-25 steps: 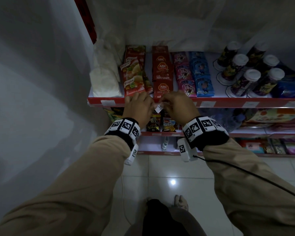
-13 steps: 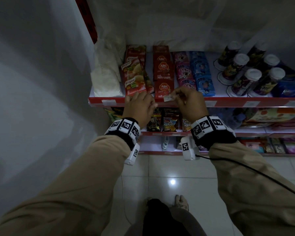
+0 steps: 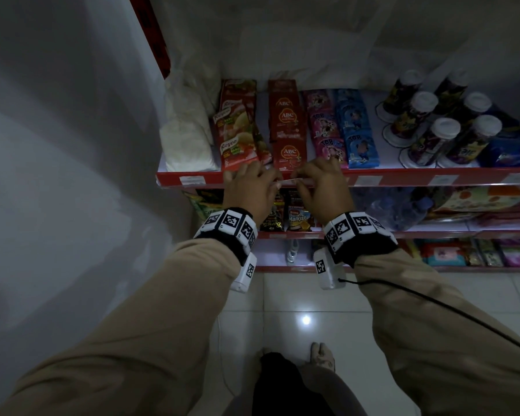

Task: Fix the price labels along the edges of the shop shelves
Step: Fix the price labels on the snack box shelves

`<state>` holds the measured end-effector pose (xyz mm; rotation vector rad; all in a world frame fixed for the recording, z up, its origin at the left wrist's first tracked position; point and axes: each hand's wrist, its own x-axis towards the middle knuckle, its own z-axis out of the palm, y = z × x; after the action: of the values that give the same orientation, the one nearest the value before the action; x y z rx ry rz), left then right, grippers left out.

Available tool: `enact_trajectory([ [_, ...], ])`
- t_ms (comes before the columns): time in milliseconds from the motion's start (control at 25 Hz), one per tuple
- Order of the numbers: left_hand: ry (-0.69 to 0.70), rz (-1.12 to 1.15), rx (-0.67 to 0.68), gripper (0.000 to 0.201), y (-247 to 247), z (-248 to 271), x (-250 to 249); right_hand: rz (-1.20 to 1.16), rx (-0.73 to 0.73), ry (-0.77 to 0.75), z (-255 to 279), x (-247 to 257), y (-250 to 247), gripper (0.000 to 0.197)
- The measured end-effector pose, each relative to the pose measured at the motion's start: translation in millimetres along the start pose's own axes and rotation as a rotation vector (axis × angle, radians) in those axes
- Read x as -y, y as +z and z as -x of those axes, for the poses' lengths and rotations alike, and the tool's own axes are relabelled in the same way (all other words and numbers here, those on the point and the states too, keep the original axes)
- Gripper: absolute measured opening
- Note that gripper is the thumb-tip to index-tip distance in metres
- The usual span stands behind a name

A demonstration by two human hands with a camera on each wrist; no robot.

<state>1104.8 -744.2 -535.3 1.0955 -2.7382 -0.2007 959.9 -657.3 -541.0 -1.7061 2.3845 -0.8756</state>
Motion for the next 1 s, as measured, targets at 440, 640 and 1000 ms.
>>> enact_trajectory([
  [440,0.076,-0.181,0.016,0.029,1,3,-6,0.252,0.06,-0.064,3,6,-3,0.023],
  [640,0.061,-0.162,0.001,0.03,1,3,-6,0.271,0.083,-0.066,3,5,-4,0.024],
  [1000,0.042,-0.198,-0.034,0.04,-6,14,-1,0.268,0.114,-0.044,4,11,-9,0.035],
])
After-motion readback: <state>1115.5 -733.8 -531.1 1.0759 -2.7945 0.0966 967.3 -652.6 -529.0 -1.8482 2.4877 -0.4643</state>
